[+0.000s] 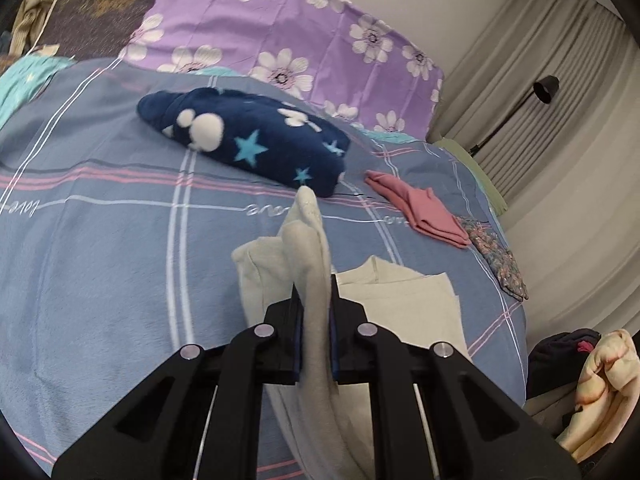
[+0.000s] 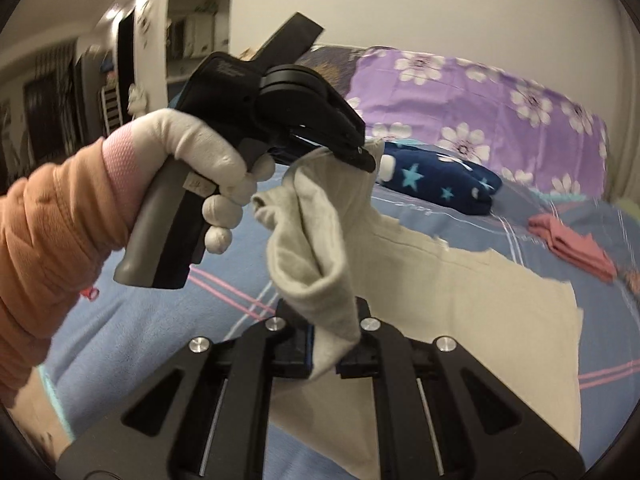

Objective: Fold small clothes

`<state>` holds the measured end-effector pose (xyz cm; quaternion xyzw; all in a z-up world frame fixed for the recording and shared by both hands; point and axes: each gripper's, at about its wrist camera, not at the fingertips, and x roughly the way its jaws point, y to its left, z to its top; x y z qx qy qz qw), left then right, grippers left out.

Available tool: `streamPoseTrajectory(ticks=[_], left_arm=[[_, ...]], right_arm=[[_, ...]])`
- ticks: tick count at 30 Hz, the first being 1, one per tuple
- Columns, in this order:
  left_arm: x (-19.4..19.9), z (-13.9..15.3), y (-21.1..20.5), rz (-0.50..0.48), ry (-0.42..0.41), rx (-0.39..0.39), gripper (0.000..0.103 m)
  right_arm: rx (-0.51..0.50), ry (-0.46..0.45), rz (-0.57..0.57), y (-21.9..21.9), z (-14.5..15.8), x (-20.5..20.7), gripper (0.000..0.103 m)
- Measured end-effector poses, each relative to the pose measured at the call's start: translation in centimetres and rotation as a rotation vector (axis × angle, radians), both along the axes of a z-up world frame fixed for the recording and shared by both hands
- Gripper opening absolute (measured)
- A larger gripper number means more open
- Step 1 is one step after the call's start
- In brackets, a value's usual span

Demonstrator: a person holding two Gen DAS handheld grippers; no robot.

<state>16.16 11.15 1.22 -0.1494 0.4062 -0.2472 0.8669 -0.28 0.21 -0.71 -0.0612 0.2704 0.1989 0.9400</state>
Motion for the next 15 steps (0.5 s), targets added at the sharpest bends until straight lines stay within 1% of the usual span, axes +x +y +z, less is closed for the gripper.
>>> streamPoseTrajectory(ticks=[3, 8, 11, 15], left_arm=[[-0.2, 1.3, -3.4, -0.018, -0.023, 0.016, 0.009], [-0.3, 2.1, -8.5, -0.053, -0.041, 0.036, 0.009], [-0.2, 2.1, -12.0, -0.070, -0.037, 0.067, 0.009], [0.0, 0.8, -17.3, -0.109, -0.011, 0.120, 0.009]], right_arm=[[0.048, -0.002, -0.033, -2.6, 0.4, -0.7, 0.007], [0.132, 0.018, -0.102, -8.0, 0.7, -1.4, 0.007], [0.183, 0.049, -0.148, -11.7, 0.3, -1.4, 0.007], [0.285, 0.123, -0.190, -16.7, -1.0, -1.4, 0.007]])
